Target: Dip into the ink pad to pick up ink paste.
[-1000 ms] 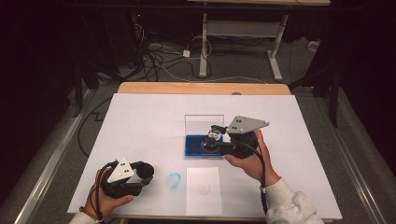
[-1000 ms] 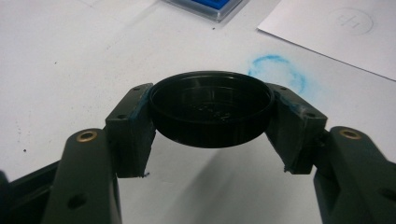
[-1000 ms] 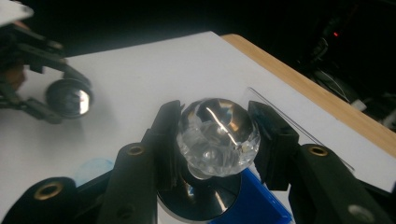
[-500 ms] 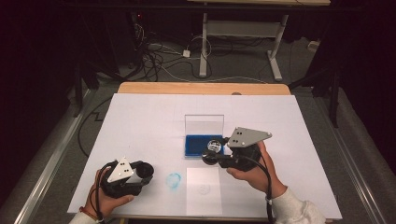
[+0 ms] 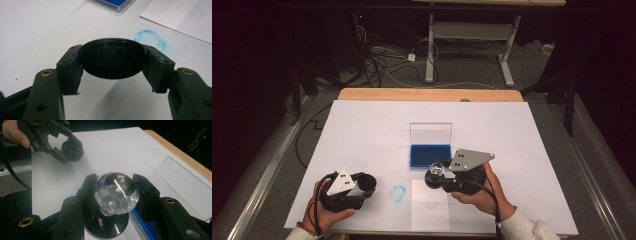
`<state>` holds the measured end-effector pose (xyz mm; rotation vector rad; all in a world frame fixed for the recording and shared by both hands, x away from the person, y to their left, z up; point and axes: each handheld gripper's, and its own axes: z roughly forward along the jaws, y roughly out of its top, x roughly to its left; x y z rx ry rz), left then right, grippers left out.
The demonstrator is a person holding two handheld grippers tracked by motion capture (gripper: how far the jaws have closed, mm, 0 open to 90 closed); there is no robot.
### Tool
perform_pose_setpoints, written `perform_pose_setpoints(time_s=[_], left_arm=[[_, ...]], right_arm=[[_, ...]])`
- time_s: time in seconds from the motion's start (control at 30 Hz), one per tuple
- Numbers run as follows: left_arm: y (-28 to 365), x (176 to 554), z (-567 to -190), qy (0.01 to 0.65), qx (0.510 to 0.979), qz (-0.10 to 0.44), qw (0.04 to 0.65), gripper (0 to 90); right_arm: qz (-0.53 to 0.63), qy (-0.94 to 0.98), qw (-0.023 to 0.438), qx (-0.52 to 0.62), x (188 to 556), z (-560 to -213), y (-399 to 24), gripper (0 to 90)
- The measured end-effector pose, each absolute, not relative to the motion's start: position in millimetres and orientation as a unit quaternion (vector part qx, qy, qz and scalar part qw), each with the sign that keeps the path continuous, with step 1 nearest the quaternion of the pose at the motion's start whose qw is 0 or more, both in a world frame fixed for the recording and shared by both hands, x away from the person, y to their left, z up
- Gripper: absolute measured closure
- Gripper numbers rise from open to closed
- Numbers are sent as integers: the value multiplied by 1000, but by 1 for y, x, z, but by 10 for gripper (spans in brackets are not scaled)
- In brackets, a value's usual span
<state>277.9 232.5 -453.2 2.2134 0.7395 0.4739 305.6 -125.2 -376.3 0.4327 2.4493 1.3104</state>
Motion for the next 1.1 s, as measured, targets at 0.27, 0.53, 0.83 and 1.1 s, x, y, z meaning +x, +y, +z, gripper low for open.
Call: perform_pose_setpoints(time_s=[0.27, 0.53, 0.83, 1.1], left_arm=[[232, 278, -453, 288, 864, 184, 369, 366], [232, 278, -454, 288, 865, 184, 368, 367], [232, 278, -454, 287, 866, 183, 367, 366], [232, 278, -454, 286, 867, 182, 366, 366]], right_arm=[[443, 871, 148, 152, 299, -394, -122, 573], [424, 883, 140, 146, 294, -411, -117, 573], [408, 892, 130, 147, 295, -429, -111, 573], [402, 895, 127, 147, 295, -437, -107, 573]])
